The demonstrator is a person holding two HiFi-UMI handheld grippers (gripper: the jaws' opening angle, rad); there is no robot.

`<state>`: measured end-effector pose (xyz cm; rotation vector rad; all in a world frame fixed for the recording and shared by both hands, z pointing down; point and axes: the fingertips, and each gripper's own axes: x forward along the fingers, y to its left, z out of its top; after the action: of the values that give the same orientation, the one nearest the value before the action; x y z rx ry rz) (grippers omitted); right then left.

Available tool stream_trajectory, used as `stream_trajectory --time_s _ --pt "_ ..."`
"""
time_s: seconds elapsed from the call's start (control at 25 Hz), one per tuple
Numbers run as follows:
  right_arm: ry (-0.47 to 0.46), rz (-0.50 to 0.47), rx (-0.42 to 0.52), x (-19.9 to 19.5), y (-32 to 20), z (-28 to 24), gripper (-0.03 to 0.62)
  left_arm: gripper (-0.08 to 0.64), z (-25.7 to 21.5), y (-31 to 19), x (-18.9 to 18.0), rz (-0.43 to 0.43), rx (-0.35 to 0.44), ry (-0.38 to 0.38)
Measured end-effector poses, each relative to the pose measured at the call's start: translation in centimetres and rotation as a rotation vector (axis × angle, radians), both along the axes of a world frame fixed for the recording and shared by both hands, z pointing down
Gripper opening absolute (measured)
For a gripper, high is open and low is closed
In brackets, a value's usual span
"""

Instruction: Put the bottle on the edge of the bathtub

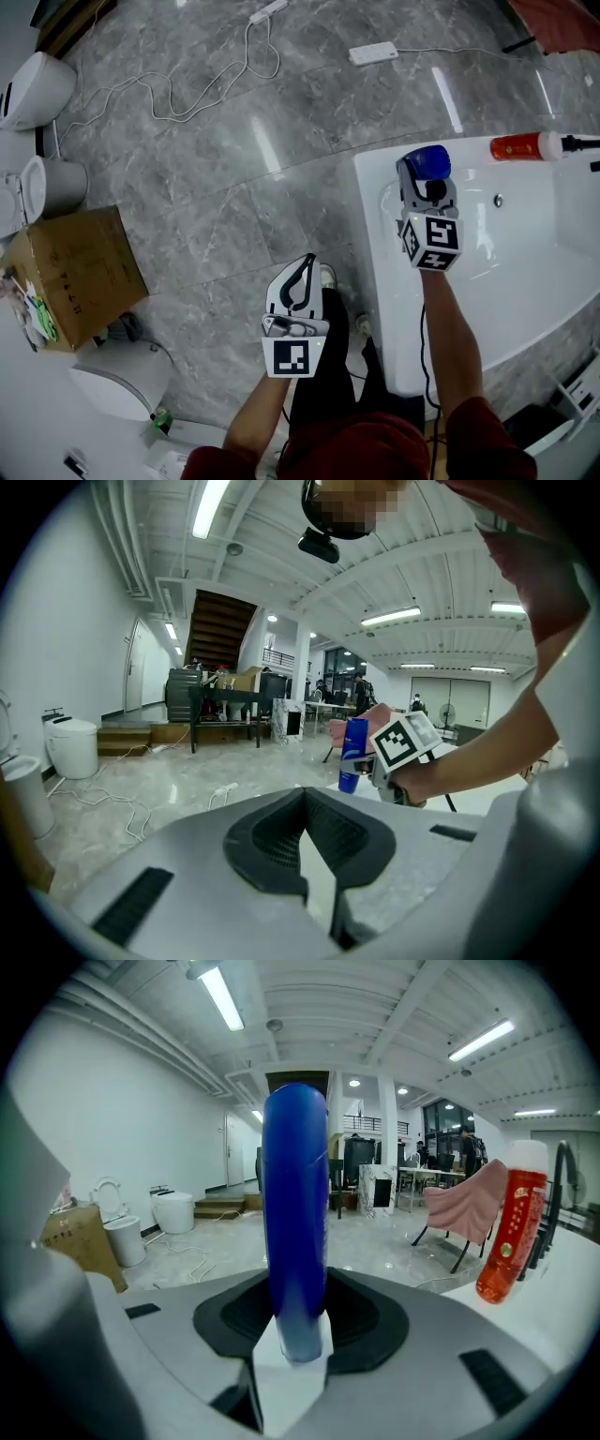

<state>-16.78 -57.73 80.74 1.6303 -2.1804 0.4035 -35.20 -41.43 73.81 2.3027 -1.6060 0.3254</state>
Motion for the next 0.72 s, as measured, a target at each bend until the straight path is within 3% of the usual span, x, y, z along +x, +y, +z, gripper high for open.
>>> stream_trajectory --time_s 0.28,0.4,0.48,0.64,0.72 --pt "-0.004 0.037 0.087 -0.4 -0.6 0.5 0.155 0.005 0.3 0.4 0.2 0.041 -0.019 -0.034" --pt "-0.017 0.052 0.06 -0.1 -0.5 1.0 0.162 0.005 0.3 0.6 0.6 0.117 -0.011 -0.115" --pt "-0.028 0.053 0.036 0.1 -0.3 1.3 0.194 0.005 -0.1 0.6 0.7 0.049 -0.009 -0.04" --pt "-0.04 0.061 0.004 0.5 0.8 1.5 0.233 0.005 -0.9 0.6 0.8 0.029 -0.009 -0.026" --pt "-0.046 0.067 -0.01 0.8 1.7 1.4 0.238 0.005 -1.6 0.4 1.1 0.055 0.015 -0.059"
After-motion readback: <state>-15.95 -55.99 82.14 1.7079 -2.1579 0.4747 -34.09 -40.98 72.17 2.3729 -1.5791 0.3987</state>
